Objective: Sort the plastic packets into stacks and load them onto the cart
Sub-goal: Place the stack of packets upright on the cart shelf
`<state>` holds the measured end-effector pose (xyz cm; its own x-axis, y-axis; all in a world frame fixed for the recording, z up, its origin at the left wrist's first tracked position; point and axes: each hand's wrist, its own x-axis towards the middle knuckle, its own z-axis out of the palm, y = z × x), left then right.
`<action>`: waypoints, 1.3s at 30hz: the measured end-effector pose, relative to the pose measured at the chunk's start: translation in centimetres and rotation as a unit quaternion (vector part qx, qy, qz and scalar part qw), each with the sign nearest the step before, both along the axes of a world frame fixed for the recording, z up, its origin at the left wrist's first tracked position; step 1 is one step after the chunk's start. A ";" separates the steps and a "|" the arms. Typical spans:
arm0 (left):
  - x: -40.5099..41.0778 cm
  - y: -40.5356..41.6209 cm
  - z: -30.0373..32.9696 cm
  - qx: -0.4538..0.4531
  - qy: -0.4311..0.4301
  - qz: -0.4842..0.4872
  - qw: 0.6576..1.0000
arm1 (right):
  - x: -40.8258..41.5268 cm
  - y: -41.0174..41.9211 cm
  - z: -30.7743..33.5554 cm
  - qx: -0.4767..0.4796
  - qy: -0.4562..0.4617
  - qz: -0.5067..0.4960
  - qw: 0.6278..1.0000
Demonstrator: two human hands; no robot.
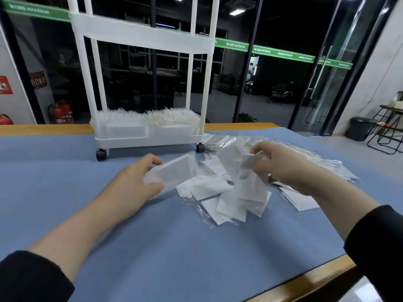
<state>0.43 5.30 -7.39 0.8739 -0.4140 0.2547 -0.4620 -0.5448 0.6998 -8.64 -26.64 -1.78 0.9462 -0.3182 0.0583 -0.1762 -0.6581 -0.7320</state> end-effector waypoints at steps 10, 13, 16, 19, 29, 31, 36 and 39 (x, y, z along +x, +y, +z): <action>0.7 2.6 1.5 -0.178 0.054 0.038 0.982 | 3.2 9.2 1.3 -0.183 -0.028 0.169 0.968; 1.1 3.2 1.8 -0.169 0.068 0.023 0.983 | 5.6 11.8 0.2 -0.211 -0.046 0.179 0.960; 1.4 3.3 1.1 -0.139 0.091 0.018 0.986 | 7.1 13.4 -2.0 -0.161 -0.107 0.198 0.961; 1.9 3.1 0.1 -0.042 0.080 0.023 0.996 | 8.1 13.5 -4.7 -0.111 -0.143 0.213 0.960; 2.3 3.3 0.0 -0.066 0.052 0.012 0.996 | 8.6 10.7 -5.9 -0.092 -0.057 0.149 0.983; 2.4 3.4 0.0 -0.074 0.047 0.013 0.996 | 8.4 11.0 -5.9 -0.074 -0.054 0.175 0.980; 1.4 2.0 -0.1 -0.133 0.066 0.013 0.989 | 8.3 12.8 -5.9 -0.081 -0.138 0.219 0.962; 0.6 1.0 -0.3 -0.147 0.045 0.015 0.988 | 8.6 13.6 -6.4 -0.062 -0.179 0.247 0.950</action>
